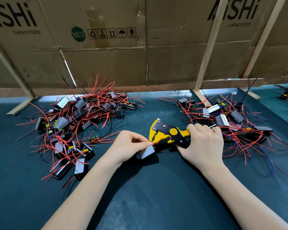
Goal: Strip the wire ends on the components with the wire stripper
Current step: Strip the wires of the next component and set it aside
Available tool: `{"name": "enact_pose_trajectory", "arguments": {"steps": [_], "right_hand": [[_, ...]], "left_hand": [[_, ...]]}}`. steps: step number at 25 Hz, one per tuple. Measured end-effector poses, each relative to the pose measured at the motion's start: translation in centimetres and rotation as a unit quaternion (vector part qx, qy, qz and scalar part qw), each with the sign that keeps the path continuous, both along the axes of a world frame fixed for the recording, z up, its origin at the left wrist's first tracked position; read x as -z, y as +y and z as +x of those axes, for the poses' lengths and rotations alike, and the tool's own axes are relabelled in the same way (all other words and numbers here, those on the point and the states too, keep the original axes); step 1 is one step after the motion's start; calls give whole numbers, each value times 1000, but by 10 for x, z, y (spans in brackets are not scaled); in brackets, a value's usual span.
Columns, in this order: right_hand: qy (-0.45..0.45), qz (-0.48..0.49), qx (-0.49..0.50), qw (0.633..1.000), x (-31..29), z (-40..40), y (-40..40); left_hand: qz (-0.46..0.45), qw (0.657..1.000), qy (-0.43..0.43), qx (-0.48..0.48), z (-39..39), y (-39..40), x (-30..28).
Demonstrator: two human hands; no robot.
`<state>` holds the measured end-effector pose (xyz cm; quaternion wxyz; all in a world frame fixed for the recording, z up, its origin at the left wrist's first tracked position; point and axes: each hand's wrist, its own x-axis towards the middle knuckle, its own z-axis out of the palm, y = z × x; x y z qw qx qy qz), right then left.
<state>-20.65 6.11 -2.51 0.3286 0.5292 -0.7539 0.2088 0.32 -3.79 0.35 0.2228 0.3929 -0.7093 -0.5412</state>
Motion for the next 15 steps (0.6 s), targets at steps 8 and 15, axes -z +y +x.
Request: {"name": "enact_pose_trajectory", "arguments": {"steps": [8, 15], "right_hand": [[3, -2, -18, 1000, -1, -1, 0], [-21, 7, -33, 999, -2, 0, 0]], "left_hand": [[12, 1000, -14, 0, 2, -1, 0], [23, 1000, -1, 5, 3, 1, -4]]}}
